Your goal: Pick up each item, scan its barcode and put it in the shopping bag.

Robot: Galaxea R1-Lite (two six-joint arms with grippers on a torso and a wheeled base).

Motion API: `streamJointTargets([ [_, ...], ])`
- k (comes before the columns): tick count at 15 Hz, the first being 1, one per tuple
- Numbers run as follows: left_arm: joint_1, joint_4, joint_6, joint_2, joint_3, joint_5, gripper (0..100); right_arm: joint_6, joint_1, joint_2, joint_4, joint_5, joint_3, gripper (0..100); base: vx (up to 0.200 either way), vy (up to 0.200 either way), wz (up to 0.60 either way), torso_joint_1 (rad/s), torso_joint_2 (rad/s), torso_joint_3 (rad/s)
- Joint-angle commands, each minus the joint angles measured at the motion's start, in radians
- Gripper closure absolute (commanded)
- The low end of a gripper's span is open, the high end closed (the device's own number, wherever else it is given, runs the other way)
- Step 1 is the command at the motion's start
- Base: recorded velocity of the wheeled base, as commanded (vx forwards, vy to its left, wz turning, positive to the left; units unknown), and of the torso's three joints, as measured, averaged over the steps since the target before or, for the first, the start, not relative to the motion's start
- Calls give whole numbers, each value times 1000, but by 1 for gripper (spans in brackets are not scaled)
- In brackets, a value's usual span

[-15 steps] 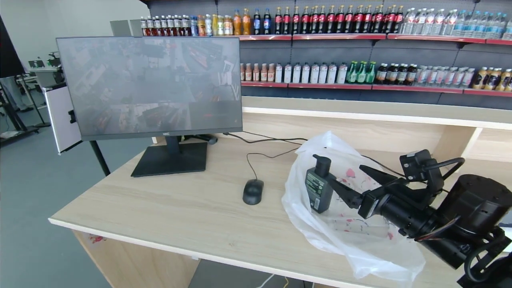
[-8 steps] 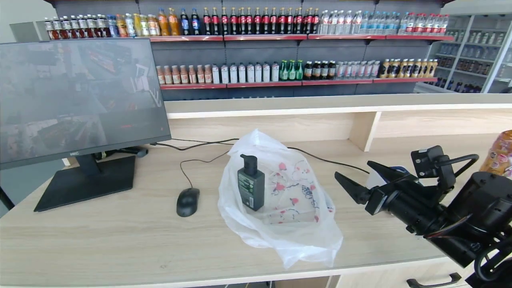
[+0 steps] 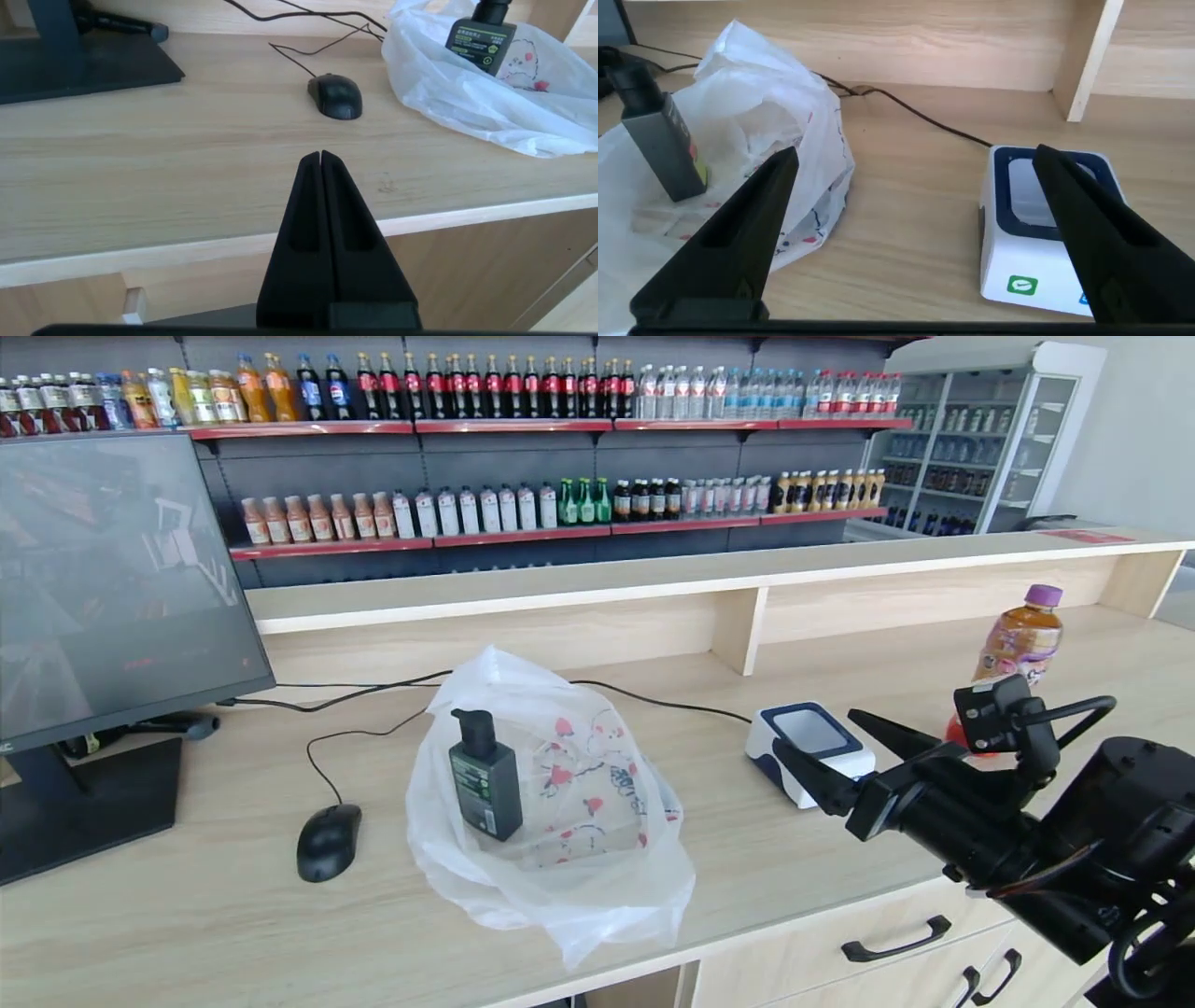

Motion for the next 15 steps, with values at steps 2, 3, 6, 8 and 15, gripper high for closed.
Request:
streamJointTargets([
  [2,0,0,0,0,0,0,100,0,-4,-2,-2,0,5,0,0,0,0,0,0,0],
  [3,0,0,0,0,0,0,100,0,-4,-2,-2,0,5,0,0,0,0,0,0,0],
  [6,0,0,0,0,0,0,100,0,-4,-2,-2,0,6,0,-133,0,0,0,3,2],
  [8,0,0,-2,0,0,0,100,0,-4,-2,-2,0,12,0,-200,0,0,17,5,-2],
  [15,2,0,-2,0,0,2,100,0,-4,1,-2,0,5,0,-29,-86,0,4,1,1],
])
